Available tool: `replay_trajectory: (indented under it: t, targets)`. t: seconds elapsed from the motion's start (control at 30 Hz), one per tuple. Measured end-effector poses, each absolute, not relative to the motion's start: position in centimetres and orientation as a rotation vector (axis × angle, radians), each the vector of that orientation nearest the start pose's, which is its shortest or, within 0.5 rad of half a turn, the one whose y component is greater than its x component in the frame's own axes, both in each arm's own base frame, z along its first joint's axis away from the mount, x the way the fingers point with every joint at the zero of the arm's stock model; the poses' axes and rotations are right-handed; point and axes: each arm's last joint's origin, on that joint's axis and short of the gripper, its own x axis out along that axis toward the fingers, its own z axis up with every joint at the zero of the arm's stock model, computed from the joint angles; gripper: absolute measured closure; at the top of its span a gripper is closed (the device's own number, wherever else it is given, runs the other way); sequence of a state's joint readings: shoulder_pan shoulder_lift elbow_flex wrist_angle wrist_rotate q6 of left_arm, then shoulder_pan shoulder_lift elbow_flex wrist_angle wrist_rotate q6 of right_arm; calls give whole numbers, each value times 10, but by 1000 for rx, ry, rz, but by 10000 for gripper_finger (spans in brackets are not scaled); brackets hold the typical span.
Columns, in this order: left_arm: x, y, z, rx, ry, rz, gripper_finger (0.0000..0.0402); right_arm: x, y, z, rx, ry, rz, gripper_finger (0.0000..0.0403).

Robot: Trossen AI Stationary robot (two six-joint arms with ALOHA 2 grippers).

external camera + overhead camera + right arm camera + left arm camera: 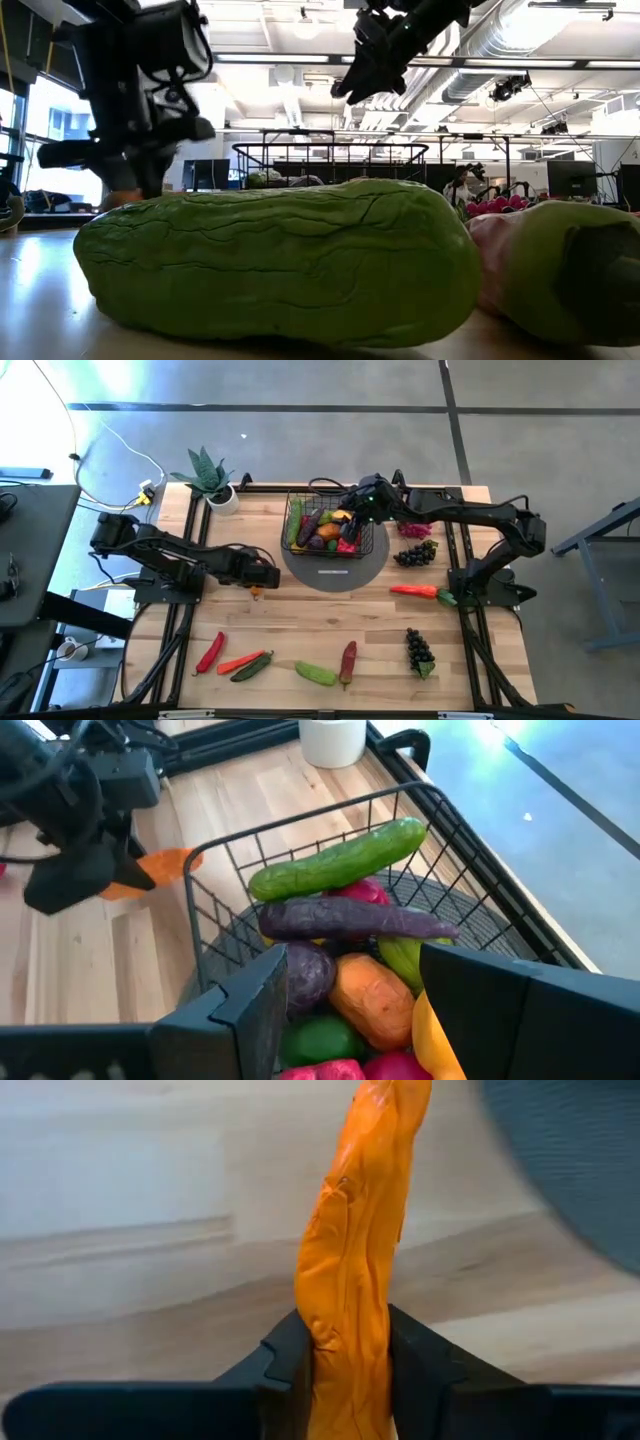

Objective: Build produce basket
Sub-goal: Put the yellow chili pepper into the wire basket

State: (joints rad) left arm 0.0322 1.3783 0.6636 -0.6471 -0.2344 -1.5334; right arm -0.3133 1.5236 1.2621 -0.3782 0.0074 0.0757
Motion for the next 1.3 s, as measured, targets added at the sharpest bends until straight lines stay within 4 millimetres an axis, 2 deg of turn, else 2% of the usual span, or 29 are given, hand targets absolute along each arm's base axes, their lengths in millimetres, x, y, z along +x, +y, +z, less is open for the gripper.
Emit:
replay_trajectory:
  t: [0.3,0.6,0.7,0.93,1.3]
  targets:
    - [216,25,191,-1097,630,967,314,322,-88,300,227,673,-311,194]
    - [214,52,235,-1038,327,756,315,321,-67,294,300,743,-344,194]
    - [215,65,244,-1027,254,697,315,321,-58,292,319,766,-382,194]
    - [218,93,250,-1003,189,574,315,319,-40,289,358,808,-423,194]
    - [224,135,235,-890,154,617,315,320,-14,291,518,779,-432,194]
